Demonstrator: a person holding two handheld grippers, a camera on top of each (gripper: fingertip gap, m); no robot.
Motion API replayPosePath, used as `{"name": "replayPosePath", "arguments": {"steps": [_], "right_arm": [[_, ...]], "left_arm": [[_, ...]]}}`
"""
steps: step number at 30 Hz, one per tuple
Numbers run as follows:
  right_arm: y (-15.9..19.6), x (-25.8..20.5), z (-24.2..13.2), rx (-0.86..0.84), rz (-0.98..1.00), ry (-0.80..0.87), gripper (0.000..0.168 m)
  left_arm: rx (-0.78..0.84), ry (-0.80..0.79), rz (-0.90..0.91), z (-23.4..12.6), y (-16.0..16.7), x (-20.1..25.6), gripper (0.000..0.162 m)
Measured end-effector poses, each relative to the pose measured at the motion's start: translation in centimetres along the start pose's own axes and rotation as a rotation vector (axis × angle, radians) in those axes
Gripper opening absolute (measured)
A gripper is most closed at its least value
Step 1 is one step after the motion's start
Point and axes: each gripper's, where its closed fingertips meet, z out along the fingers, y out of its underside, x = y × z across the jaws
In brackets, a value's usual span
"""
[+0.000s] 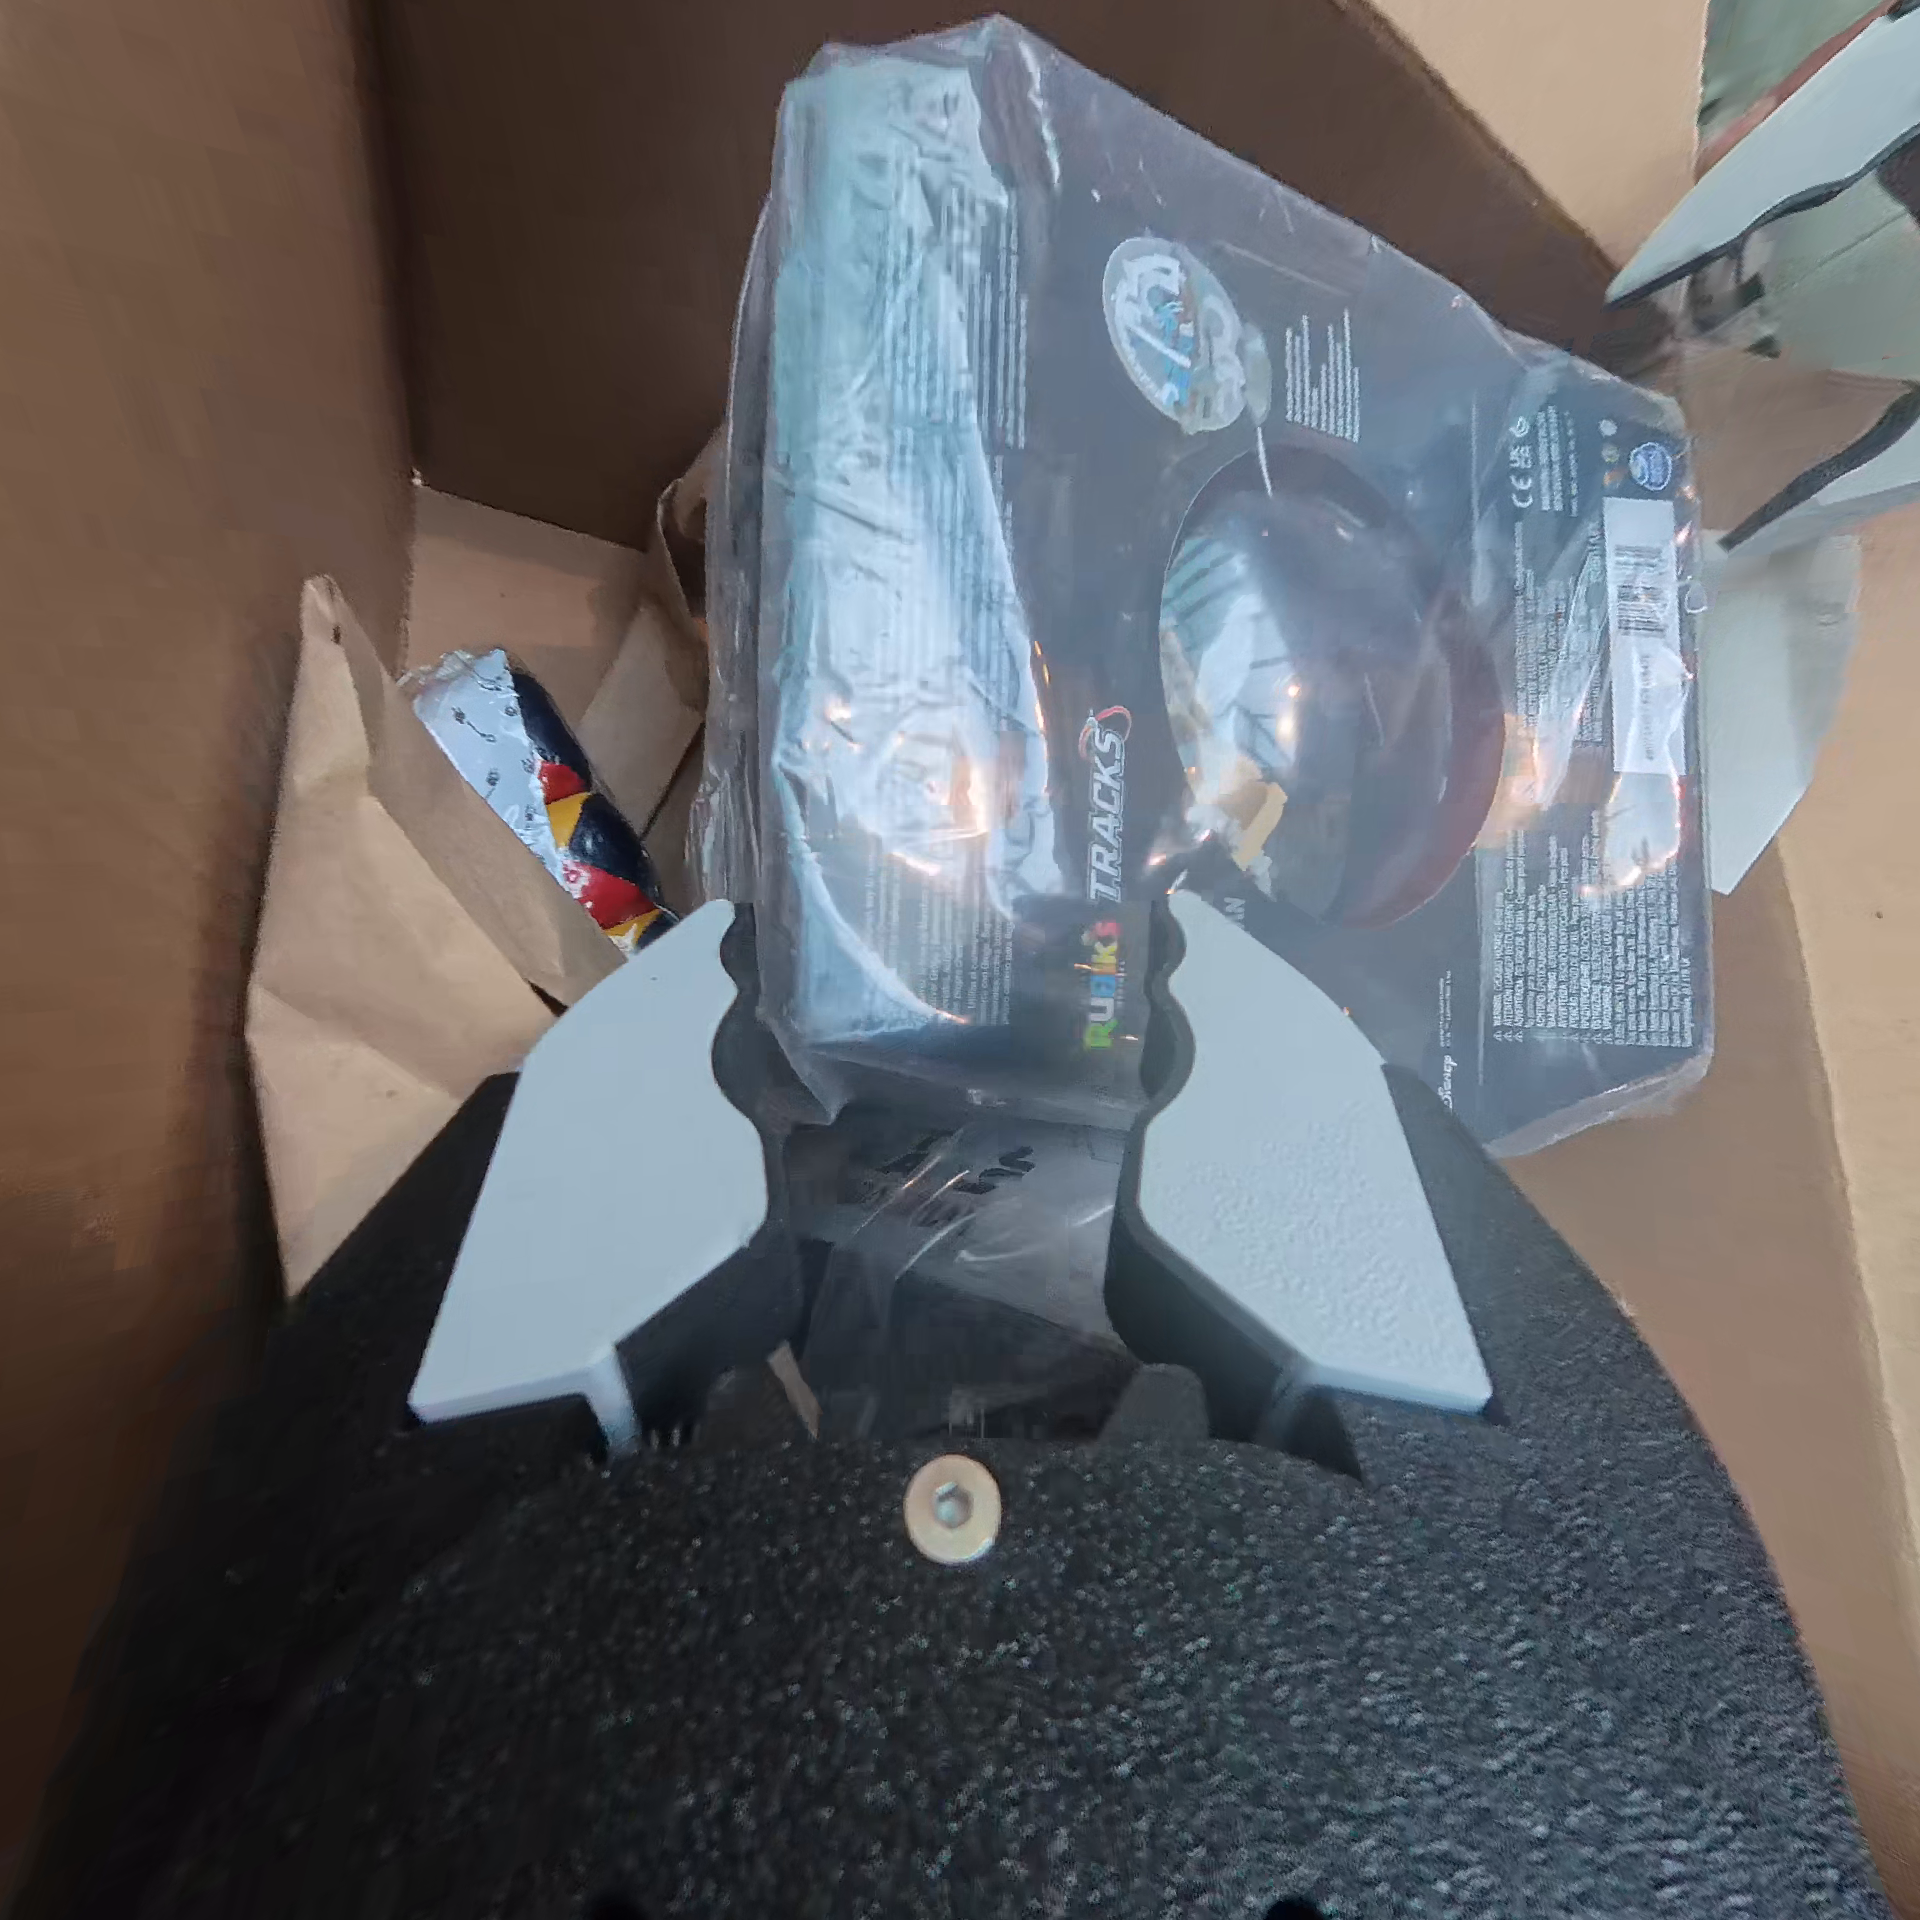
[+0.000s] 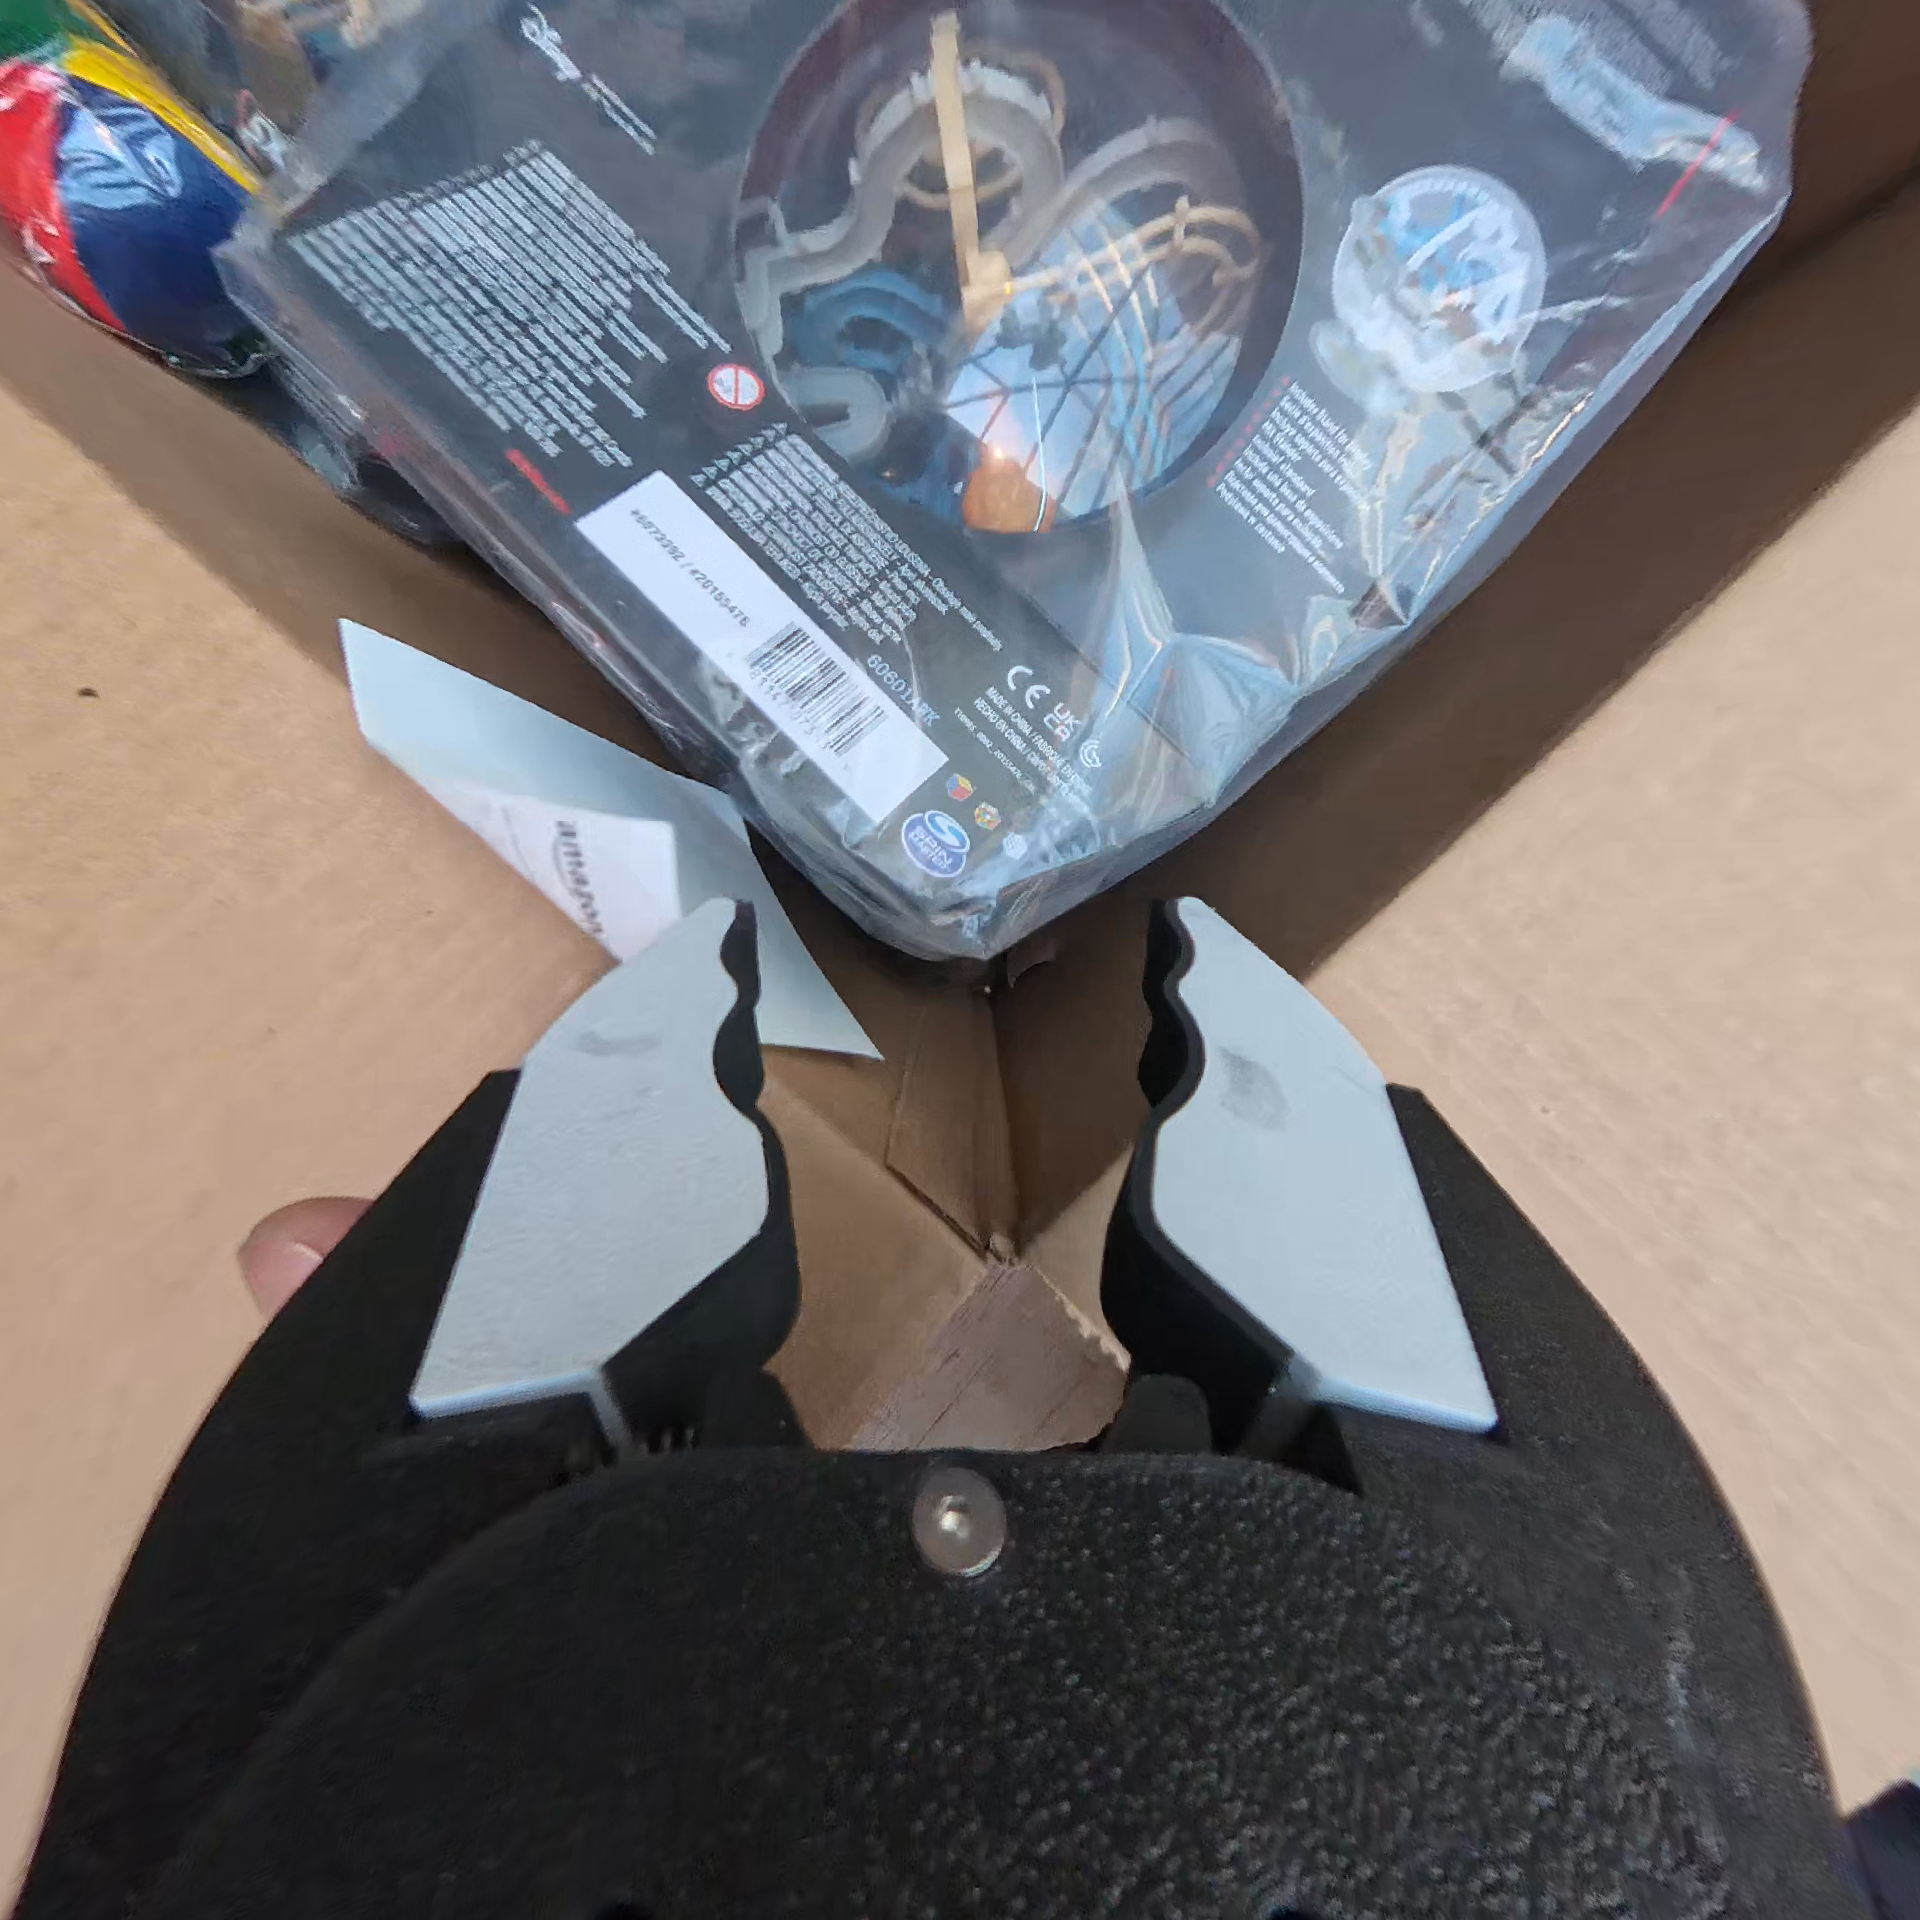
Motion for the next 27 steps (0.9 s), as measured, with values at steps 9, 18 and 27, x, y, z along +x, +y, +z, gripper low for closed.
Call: {"name": "replayPosePath", "arguments": {"steps": [9,18,27], "right_arm": [[1.5,-7.4,-2.2,-0.012,-0.331,-0.196,0.080],[2.2,-8.2,-1.8,-0.021,-0.403,-0.186,0.082],[1.2,-4.3,-3.7,0.112,-0.232,0.135,0.089]], "left_arm": [[-0.032,-0.363,0.149,-10.0,-0.6,3.8,0.084],[0.047,-1.002,-0.263,-25.5,10.8,6.7,0.094],[-0.011,-1.250,-0.489,-25.5,20.6,10.8,0.107]]}}
